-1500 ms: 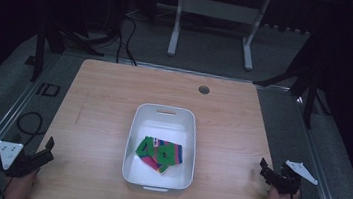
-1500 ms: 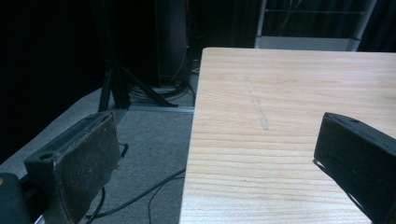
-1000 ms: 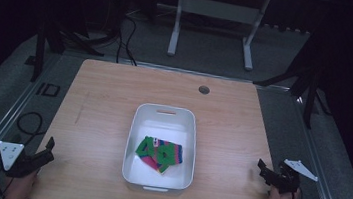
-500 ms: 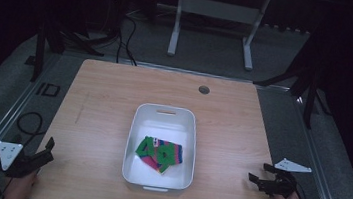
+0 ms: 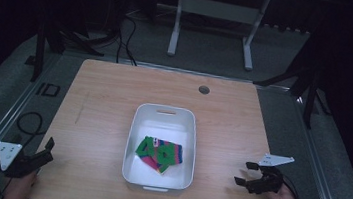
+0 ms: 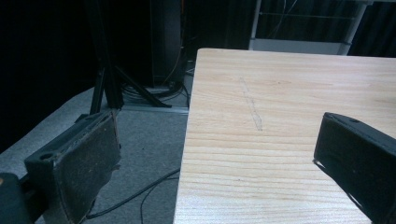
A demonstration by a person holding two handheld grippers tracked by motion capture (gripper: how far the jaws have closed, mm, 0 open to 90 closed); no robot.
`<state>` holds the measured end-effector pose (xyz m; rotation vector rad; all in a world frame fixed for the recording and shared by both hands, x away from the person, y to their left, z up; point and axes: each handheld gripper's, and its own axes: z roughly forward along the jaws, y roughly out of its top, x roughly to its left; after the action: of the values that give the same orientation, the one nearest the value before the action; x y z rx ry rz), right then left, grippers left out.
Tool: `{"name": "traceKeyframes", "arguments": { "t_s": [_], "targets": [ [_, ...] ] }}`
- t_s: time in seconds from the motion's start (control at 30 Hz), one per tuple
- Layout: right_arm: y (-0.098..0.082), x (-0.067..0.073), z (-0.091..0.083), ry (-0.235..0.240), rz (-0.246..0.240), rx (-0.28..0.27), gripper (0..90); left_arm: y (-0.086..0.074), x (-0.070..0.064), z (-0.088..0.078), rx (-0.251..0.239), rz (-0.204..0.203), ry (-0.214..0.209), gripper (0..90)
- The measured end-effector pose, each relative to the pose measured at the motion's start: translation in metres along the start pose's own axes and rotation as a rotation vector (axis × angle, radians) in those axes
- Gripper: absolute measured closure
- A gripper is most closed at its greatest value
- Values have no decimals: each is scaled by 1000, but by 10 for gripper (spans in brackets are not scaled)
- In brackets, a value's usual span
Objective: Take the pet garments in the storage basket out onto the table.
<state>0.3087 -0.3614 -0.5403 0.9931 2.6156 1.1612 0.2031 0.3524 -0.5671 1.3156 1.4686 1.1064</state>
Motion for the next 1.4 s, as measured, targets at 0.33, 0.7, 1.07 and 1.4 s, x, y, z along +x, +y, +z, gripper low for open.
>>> {"name": "traceKeyframes", "arguments": {
  "t_s": [0.33,0.7,1.07,1.4],
  "targets": [
    [56,28,8,99,-109,14,132,0,0,0,-2,0,-4,9],
    [119,51,10,170,-212,10,136,0,1,0,-2,-3,-11,9],
    [165,78,27,201,-336,67,135,0,1,0,-4,-8,-14,9],
    [184,99,60,236,-396,122,140,0,2,0,-2,-10,-17,9]
  ]
}}
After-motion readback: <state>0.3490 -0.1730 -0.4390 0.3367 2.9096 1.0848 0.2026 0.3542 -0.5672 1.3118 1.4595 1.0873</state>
